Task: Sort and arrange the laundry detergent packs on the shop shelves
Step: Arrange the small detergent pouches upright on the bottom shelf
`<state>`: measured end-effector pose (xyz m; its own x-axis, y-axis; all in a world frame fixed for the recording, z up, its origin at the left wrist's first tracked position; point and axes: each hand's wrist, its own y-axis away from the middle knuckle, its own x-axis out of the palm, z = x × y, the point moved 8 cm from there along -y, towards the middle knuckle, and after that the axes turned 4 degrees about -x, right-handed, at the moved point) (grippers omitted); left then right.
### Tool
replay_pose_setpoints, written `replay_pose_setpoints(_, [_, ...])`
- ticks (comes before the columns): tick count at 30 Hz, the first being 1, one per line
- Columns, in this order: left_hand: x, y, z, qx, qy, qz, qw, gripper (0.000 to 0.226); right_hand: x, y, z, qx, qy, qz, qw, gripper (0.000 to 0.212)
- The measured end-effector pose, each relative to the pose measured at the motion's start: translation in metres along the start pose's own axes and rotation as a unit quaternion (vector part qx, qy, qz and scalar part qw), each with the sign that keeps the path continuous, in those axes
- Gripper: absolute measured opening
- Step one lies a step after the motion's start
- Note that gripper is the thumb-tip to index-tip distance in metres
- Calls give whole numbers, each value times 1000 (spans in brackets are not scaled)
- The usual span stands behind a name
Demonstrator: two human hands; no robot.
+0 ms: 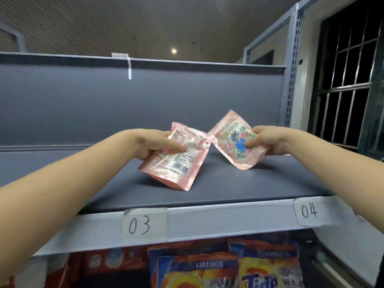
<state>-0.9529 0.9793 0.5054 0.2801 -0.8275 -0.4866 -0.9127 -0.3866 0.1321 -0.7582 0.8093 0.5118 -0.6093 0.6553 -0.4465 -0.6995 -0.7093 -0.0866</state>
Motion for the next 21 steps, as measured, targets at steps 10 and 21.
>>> replay_pose_setpoints(10, [-41, 84, 20, 61, 230, -75, 968, 11, 65, 127, 67, -154, -242, -127, 949, 25])
replay_pose_setpoints(21, [-20, 207, 39, 163, 373, -85, 909, 30, 216, 257, 101, -237, -313, -249, 885, 23])
